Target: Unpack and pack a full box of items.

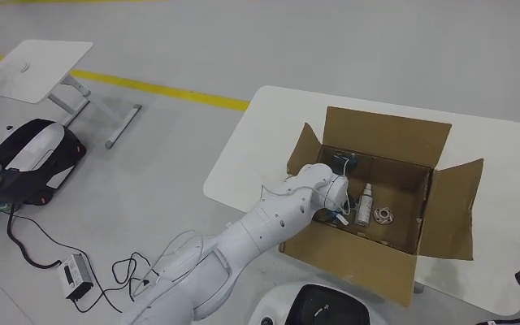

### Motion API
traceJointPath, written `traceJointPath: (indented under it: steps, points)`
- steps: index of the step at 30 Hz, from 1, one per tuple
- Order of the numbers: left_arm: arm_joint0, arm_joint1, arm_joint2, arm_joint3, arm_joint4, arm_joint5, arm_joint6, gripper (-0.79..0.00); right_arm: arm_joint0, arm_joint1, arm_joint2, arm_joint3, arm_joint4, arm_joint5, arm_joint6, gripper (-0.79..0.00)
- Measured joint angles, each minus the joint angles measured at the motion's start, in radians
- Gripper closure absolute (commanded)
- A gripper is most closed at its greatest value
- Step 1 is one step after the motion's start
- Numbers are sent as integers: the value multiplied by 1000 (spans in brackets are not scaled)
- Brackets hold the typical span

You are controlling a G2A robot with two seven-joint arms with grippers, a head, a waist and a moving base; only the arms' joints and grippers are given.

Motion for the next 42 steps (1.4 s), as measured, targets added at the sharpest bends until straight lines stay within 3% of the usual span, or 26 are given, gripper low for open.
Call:
traceJointPath:
  steps: [17,18,19,21,24,29,31,33,35,42]
  points:
    - [-78,-94,99,229,5,17,50,-767,0,0,0,0,0,0,0,0]
    - [-81,-98,100,238,4,17,52,-514,0,0,0,0,0,0,0,0]
    - [-85,-102,101,248,2,16,55,-385,0,0,0,0,0,0,0,0]
    - [-91,-108,101,264,1,14,60,-280,0,0,0,0,0,0,0,0]
    - [-97,-116,99,284,0,14,66,0,0,0,0,0,0,0,0,0]
    - [-98,-123,93,306,5,8,71,0,0,0,0,0,0,0,0,0]
    - [-96,-124,88,310,5,4,75,0,0,0,0,0,0,0,0,-95]
    - [-94,-124,82,306,4,-2,79,0,0,0,0,0,0,0,0,-296]
    - [-93,-123,73,288,4,-7,80,0,0,0,0,0,0,0,0,-785]
    - [-81,-102,46,156,69,-2,32,0,6,-3,3,-23,23,-2,12,-785]
